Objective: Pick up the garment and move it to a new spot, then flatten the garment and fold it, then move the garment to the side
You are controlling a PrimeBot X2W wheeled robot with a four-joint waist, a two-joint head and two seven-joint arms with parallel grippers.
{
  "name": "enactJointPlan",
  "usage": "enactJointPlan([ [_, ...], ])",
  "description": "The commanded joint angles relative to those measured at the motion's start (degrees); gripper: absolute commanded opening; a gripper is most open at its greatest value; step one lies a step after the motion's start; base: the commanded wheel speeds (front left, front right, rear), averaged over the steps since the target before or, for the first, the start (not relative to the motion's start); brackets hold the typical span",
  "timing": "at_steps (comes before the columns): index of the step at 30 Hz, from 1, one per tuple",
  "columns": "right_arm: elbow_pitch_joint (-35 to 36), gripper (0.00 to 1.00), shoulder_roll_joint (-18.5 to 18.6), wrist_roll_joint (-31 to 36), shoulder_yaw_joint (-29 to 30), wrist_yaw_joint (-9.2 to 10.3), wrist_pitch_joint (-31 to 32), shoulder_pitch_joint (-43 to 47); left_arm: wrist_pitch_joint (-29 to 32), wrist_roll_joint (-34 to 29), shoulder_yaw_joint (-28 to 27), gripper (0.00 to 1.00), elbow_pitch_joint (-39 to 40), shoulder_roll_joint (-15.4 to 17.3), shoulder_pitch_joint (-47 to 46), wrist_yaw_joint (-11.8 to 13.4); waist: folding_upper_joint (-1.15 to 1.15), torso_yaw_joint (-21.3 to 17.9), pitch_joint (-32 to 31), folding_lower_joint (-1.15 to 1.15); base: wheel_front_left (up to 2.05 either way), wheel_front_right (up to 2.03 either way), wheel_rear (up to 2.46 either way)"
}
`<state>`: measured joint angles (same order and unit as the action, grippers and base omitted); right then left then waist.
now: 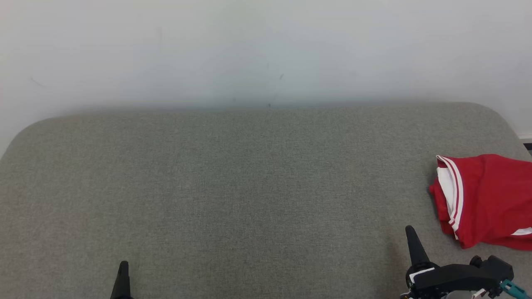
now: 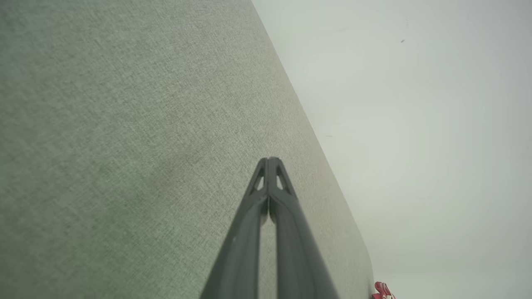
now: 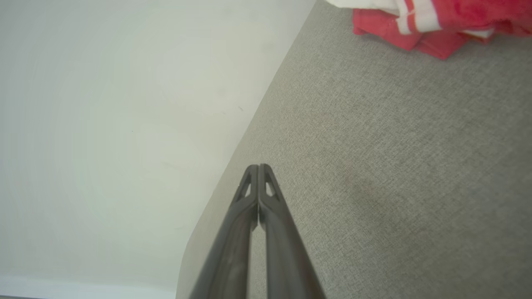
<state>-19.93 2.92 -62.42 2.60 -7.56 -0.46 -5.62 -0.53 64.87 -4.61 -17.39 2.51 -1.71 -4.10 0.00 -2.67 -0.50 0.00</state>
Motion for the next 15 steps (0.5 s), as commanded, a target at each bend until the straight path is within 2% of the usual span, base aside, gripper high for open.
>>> enactJointPlan([
  [1,0.87,0.0,-0.03,-1.91,0.29,0.07,0.43,-0.75,0.4,1.94,-0.35,0.0,0.83,0.34,-1.46,-0.46,0.0,0.07,0.02,0.0,0.0,0.0,0.0],
  [15,2.4,0.0,-0.04,-10.08,1.41,0.09,2.4,-0.77,2.37,9.37,-0.79,0.0,1.6,0.39,-2.51,-1.36,0.0,0.71,0.18,0.0,0.0,0.0,0.0],
])
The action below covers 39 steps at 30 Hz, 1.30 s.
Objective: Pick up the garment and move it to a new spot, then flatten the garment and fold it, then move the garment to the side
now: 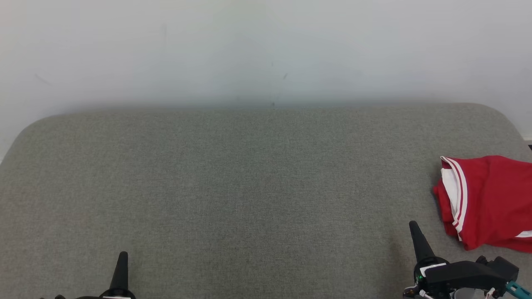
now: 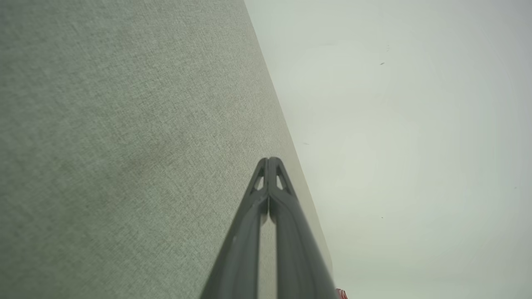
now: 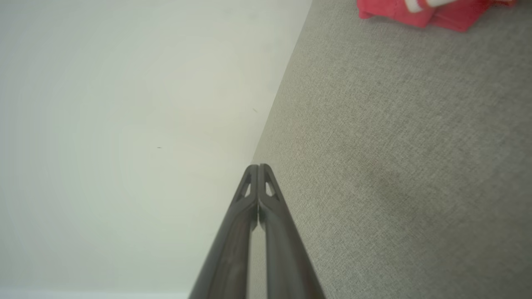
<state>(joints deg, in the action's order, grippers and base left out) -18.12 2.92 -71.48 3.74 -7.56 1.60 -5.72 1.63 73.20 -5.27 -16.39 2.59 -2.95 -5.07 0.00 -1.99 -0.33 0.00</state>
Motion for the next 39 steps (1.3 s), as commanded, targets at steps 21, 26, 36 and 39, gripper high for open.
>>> enactJointPlan([
  [21,2.58,0.0,-0.06,-11.71,1.68,0.11,2.95,-0.68,2.84,10.97,-0.8,0.0,1.65,0.36,-2.43,-1.54,0.0,0.99,0.25,0.0,0.0,0.0,0.0],
  [26,3.05,0.0,-0.06,-14.12,1.99,0.11,3.48,-0.69,3.42,12.99,-0.94,0.0,1.88,0.38,-2.82,-1.83,0.0,1.21,0.31,0.0,0.0,0.0,0.0],
  [36,3.8,0.0,-0.07,-18.33,2.56,0.12,4.46,-0.7,4.46,16.97,-1.21,0.0,2.23,0.4,-3.35,-2.29,0.0,1.67,0.42,0.0,0.0,0.0,0.0],
  [39,4.02,0.0,-0.07,-19.61,2.71,0.13,4.78,-0.7,4.78,18.21,-1.3,0.0,2.33,0.41,-3.34,-2.49,0.0,1.8,0.46,0.0,0.0,0.0,0.0],
])
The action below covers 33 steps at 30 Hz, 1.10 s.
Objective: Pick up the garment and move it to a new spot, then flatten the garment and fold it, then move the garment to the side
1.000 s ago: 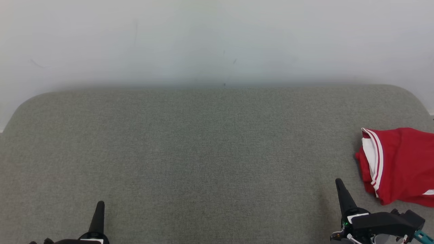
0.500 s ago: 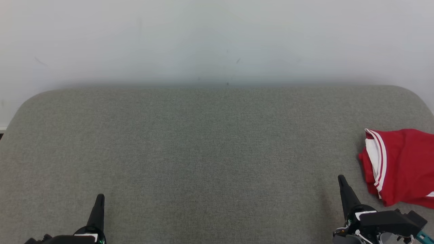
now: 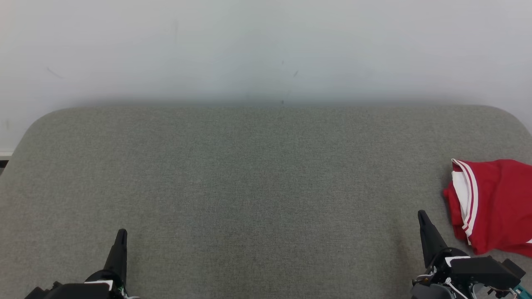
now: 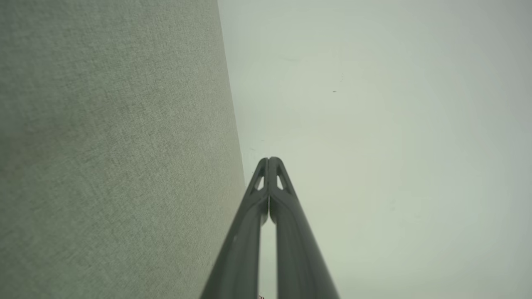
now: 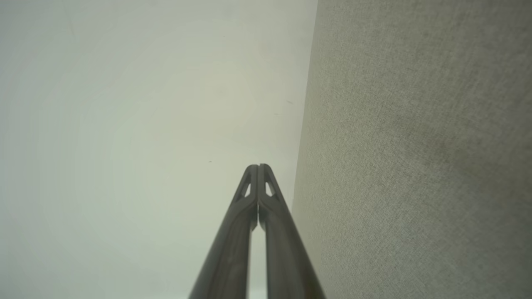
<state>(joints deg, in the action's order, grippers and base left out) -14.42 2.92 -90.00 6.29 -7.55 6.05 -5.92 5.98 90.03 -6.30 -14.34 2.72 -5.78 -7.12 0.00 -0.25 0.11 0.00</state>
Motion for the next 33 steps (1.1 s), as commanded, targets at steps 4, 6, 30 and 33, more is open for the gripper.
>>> enactJointPlan([
  [4,0.61,0.0,-0.07,-2.75,0.39,0.12,0.67,-0.49,0.8,2.69,-0.36,0.0,0.47,0.29,-0.8,-0.52,0.0,0.24,0.06,0.0,0.0,0.0,0.0],
  [6,0.55,0.0,-0.08,-2.45,0.35,0.12,0.67,-0.48,0.71,2.53,-0.35,0.0,0.43,0.28,-0.8,-0.49,0.0,0.25,0.06,0.0,0.0,0.0,0.0],
  [30,0.55,0.0,-0.07,-2.44,0.34,0.12,0.67,-0.47,0.71,2.53,-0.35,0.0,0.42,0.28,-0.77,-0.49,0.0,0.25,0.06,0.0,0.0,0.0,0.0],
  [33,0.54,0.0,-0.08,-2.44,0.34,0.12,0.67,-0.47,0.71,2.53,-0.35,0.0,0.42,0.28,-0.77,-0.49,0.0,0.25,0.06,0.0,0.0,0.0,0.0],
])
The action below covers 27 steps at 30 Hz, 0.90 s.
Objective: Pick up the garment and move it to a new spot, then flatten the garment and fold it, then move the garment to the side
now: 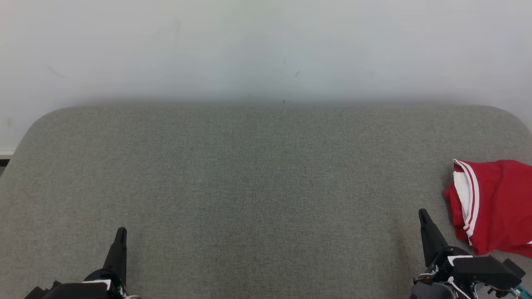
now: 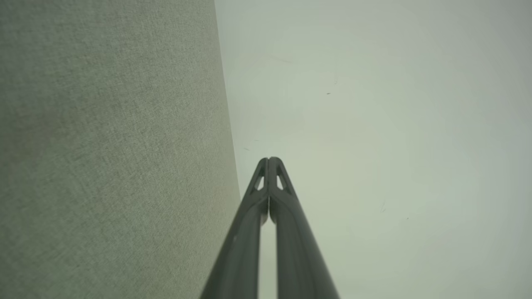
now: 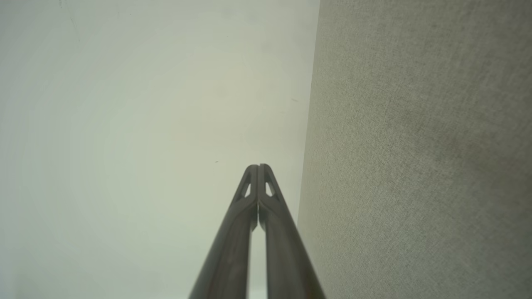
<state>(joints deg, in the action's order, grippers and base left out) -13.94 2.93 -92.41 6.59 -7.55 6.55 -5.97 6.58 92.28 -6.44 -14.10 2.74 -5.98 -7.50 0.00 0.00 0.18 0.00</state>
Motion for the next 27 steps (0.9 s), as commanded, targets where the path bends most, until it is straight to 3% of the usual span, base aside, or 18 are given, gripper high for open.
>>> enactJointPlan([
  [1,0.05,0.0,-0.09,-0.03,0.04,0.12,0.16,-0.42,0.11,0.28,-0.21,0.0,0.18,0.26,-0.56,-0.11,0.0,0.0,0.0,0.0,0.0,0.0,0.0],
  [27,0.05,0.0,-0.09,-0.03,0.04,0.12,0.16,-0.42,0.11,0.28,-0.21,0.0,0.18,0.26,-0.56,-0.11,0.0,0.0,0.0,0.0,0.0,0.0,0.0],
])
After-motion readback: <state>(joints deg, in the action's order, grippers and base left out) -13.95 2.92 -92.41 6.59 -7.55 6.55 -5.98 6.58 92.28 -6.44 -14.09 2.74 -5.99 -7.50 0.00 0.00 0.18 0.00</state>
